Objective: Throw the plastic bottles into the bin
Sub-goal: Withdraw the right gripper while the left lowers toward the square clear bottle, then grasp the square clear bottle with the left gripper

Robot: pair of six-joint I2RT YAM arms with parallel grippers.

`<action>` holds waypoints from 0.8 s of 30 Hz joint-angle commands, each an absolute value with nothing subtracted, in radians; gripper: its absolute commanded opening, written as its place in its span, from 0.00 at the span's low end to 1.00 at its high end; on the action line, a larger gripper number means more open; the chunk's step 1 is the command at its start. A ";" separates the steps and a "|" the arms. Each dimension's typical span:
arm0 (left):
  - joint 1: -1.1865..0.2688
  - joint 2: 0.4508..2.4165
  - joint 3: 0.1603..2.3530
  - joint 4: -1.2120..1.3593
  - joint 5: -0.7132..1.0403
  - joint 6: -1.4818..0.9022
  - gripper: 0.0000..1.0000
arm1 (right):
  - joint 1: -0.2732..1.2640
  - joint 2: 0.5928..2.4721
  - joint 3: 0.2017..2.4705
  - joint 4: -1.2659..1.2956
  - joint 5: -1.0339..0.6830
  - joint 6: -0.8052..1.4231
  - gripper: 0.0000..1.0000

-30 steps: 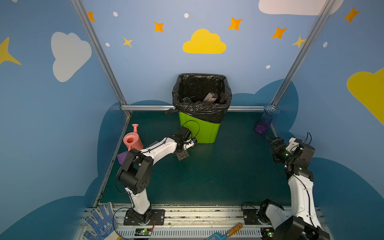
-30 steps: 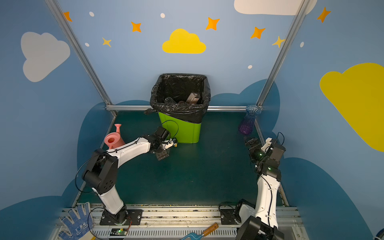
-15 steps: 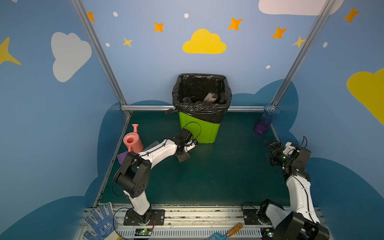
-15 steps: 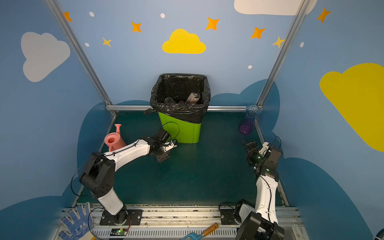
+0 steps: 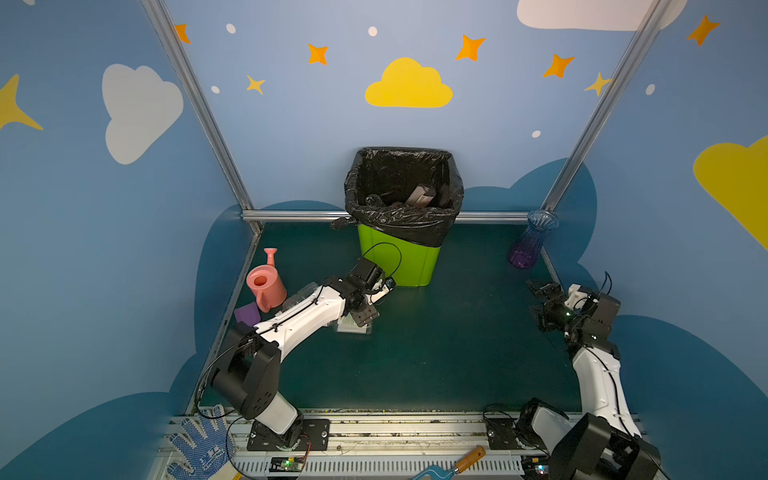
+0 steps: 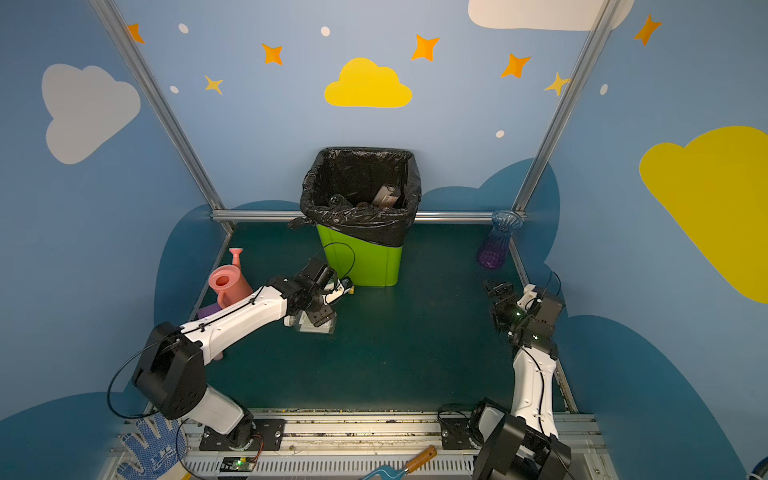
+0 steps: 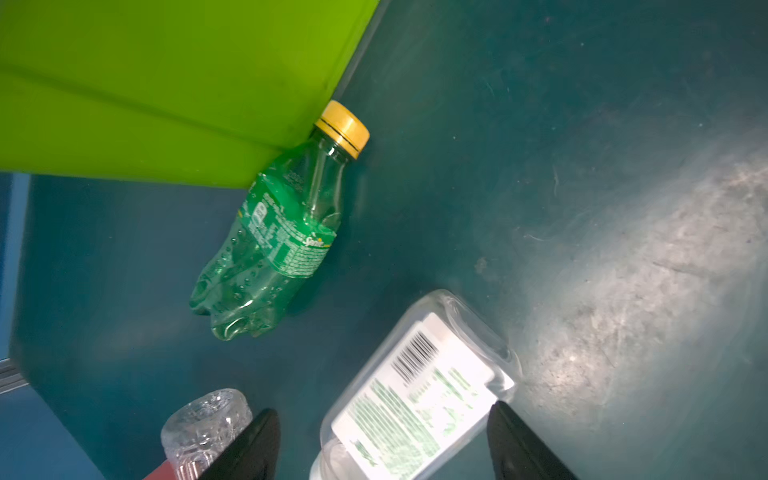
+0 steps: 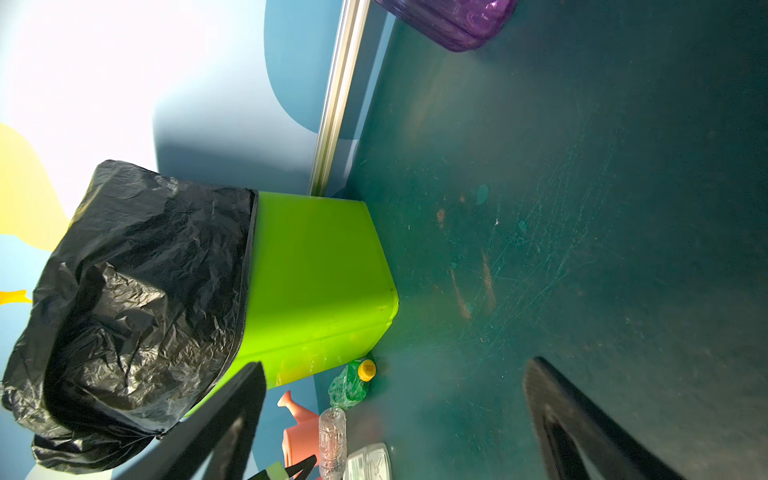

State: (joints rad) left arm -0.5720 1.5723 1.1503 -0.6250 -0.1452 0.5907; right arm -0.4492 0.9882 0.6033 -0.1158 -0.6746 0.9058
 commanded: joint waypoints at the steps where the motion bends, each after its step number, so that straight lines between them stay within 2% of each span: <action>1: -0.571 1.602 1.161 -0.649 -0.170 0.610 0.81 | -0.453 0.976 0.589 -0.104 -0.686 0.902 0.96; 9: -0.538 1.645 1.168 -0.710 -0.097 0.674 0.95 | -0.460 0.999 0.587 -0.101 -0.698 0.901 0.96; 24: -0.507 1.823 1.205 -0.727 -0.051 0.694 0.95 | -0.483 1.029 0.580 -0.105 -0.715 0.886 0.96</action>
